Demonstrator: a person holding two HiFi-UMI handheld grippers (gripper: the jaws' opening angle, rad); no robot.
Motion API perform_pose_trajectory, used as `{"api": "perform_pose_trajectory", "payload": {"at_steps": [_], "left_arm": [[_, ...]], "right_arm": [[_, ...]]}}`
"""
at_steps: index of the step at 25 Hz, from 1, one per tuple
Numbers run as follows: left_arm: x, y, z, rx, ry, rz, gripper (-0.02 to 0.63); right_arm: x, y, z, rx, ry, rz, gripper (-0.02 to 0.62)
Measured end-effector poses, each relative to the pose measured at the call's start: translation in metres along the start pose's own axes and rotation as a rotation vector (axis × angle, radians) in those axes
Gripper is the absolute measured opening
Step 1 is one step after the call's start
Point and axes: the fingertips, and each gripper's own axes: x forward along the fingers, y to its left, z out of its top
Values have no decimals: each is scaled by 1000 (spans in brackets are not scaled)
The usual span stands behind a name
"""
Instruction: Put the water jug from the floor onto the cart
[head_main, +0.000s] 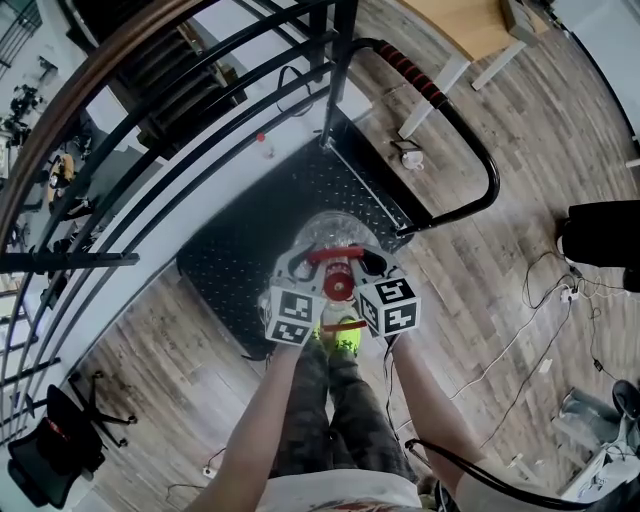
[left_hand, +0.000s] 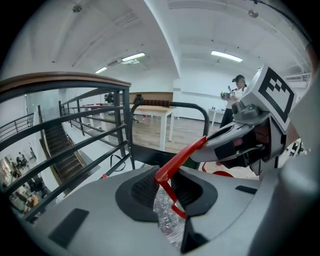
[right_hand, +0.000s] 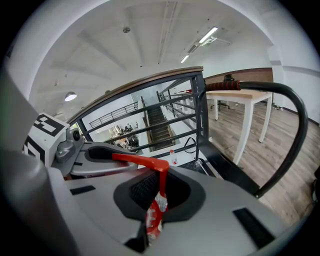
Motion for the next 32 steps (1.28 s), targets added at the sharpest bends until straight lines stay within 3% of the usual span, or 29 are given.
{"api": "perform_pose_trajectory", "payload": {"at_steps": [17,32], "left_arm": [[44,66,-15,-11,24,4,77],[72,109,3,-39,-18,1,77]], "right_arm": [[78,-10,13,17,14,0,20],[122,-22,44,-5,-26,-12,20]]}}
